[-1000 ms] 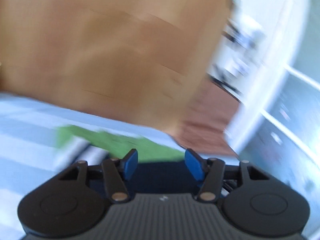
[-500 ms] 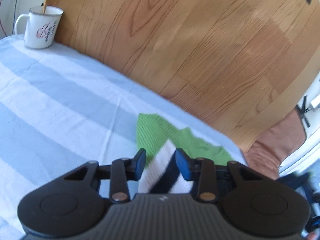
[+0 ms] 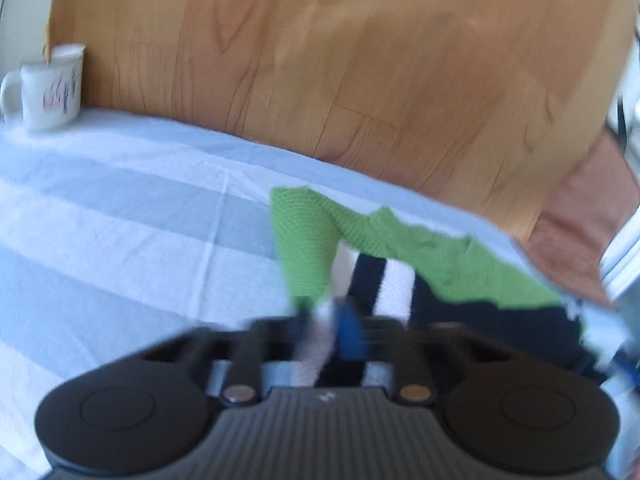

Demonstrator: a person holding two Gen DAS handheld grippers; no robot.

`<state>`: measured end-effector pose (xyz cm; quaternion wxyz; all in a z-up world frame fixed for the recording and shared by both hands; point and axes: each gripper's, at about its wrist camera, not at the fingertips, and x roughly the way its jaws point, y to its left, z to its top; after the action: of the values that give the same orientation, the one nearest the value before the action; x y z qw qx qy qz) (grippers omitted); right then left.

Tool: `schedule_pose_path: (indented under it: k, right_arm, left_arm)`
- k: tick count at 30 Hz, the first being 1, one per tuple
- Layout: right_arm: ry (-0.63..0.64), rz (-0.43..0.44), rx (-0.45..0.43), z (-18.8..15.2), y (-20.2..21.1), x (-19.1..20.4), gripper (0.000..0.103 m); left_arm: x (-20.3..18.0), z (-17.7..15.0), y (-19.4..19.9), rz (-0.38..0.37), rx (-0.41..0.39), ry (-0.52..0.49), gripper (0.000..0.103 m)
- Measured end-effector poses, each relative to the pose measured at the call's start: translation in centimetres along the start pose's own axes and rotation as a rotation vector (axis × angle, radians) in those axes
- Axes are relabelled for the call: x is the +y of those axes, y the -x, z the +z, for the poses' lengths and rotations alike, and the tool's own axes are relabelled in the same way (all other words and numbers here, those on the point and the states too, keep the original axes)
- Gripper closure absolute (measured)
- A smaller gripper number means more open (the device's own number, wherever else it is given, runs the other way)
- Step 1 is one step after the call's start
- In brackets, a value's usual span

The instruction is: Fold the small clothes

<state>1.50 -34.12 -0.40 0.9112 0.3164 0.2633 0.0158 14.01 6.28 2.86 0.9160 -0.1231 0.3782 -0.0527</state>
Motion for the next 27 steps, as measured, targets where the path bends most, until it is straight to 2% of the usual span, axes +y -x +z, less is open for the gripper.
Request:
schedule_pose_path:
  k: [2,4,6,8,10,11,12,13,14,15,16,17,19,20,21,23,25,27]
  right_arm:
    - [0.042,0.004,0.046,-0.4,-1.1,1.1,0.071]
    - [0.102,-0.022,0.094,-1.3,-2.3,1.7,0.071]
    - [0.157,-0.038,0.072,-1.8,-2.5,2.1,0.071]
    - [0.155,-0.042,0.075,-1.5,-2.6,2.4,0.069]
    - [0.127,-0.035,0.07,-1.0,-2.2,2.3,0.069]
    - [0.117,-0.018,0.058,-0.7,-1.8,2.4,0.069]
    - [0.122,0.004,0.037,-0.6,-1.3,2.8,0.069]
    - [0.145,0.026,0.016,-0.5,-0.8,3.2,0.069]
    - [0.174,0.039,0.007,-0.5,-0.5,3.7,0.069]
    - [0.204,0.048,0.015,-0.6,-0.6,4.3,0.069]
    - [0.228,0.057,0.035,-0.8,-1.0,4.7,0.069]
    - [0.246,0.063,0.062,-1.2,-1.5,5.2,0.07]
    - [0.27,0.063,0.127,-2.2,-2.9,5.9,0.07]
    - [0.277,0.063,0.163,-2.8,-3.7,6.0,0.07]
    - [0.278,0.068,0.203,-3.5,-4.5,6.1,0.069]
    - [0.317,0.066,0.177,-4.4,-4.8,6.7,0.069]
    - [0.35,0.064,0.184,-4.5,-5.0,7.5,0.069]
    - [0.342,0.08,0.196,-4.5,-5.3,7.6,0.069]
  left_arm:
    - [0.7,0.0,0.5,0.012,-0.027,-0.009,0.094]
    - [2.5,0.2,0.6,0.021,-0.024,0.045,0.094]
    - [3.3,0.1,0.0,0.014,0.011,0.065,0.094]
    - [2.6,-0.3,0.0,0.054,-0.004,0.01,0.092]
    - [1.6,-0.5,0.4,0.109,-0.011,-0.028,0.086]
    - [1.5,-0.4,0.9,0.106,-0.011,-0.018,0.086]
    - [1.6,-0.4,1.6,0.071,-0.019,0.002,0.084]
    - [1.6,-0.3,2.4,0.035,-0.035,0.02,0.078]
    - [1.7,-0.4,3.3,0.007,-0.06,0.032,0.06]
    - [1.6,-0.5,4.0,-0.002,-0.087,0.033,0.047]
    - [1.3,-0.6,4.5,0.002,-0.105,0.021,0.047]
    - [1.0,-0.7,4.6,0.006,-0.105,-0.002,0.05]
    - [0.1,-1.2,4.1,0.035,-0.078,-0.063,0.063]
    - [-0.2,-1.6,3.4,0.078,-0.054,-0.098,0.089]
    - [-0.3,-2.1,2.7,0.139,-0.026,-0.128,0.096]
    - [0.4,-2.9,1.9,0.221,-0.013,-0.141,0.1]
    - [1.1,-3.1,2.3,0.277,-0.037,-0.136,0.1]
    - [2.3,-2.8,2.6,0.296,-0.034,-0.077,0.1]
